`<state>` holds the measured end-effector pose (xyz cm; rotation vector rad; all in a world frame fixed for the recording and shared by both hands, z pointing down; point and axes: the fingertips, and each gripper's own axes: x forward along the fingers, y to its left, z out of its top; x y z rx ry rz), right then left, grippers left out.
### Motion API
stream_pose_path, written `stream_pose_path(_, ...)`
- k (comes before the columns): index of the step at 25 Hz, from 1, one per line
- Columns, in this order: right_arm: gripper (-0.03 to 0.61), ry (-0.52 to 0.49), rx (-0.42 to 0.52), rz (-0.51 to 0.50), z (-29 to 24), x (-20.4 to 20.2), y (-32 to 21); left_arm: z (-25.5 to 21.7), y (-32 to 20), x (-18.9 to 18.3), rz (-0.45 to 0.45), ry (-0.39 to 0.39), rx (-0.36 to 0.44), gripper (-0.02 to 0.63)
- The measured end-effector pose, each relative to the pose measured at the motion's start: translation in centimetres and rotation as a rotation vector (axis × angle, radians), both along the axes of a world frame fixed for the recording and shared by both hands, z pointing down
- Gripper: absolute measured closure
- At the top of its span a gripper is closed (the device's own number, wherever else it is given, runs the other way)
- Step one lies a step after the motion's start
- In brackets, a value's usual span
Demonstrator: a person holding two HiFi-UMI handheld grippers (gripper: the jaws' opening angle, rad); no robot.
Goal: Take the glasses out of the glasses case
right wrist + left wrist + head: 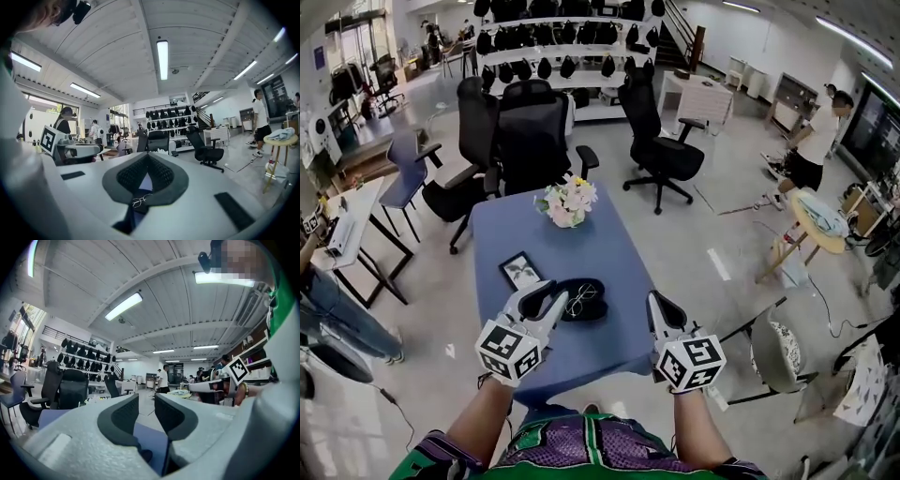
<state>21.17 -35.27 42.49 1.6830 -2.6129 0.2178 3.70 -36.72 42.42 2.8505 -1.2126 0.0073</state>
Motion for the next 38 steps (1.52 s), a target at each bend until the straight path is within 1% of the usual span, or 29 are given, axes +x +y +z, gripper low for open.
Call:
stream_pose_path(7, 0.575, 0.028, -0.039, -0.002, 2.0, -0.1, -1.2, 5.4, -2.5, 1.3, 0.015, -0.075, -0.068, 0.512)
stream_pose_path(11, 0.575, 0.056, -0.051, -0.005, 2.9, -0.3, -1.9, 8.5, -3.7, 1.8, 0.022, -0.152, -0.087, 0.512)
stream_pose_path(14, 0.575, 0.075, -0.065, -0.014, 3.8, -0.6, -2.5, 10.5, -4.5, 2.1, 0.027, -0.19, -0.102, 0.512)
stream_pose_path(21, 0.575, 0.083, -0.101, -0.048, 5.8, -1.8, -4.4, 13.7, -6.5, 2.6, 0.025, -0.22, -0.151, 0.512)
stream_pose_path(32, 0.575, 0.091, -0.157, -0.101, 8.9, -2.9, -6.3, 19.1, -9.1, 3.2, 0.04, -0.282, -0.259, 0.512)
stream_pose_path(38, 0.575, 0.099, -0.186, -0.108, 10.1, -2.5, -6.8, 21.7, -10.4, 3.7, 0.004, -0.308, -0.306, 0.512)
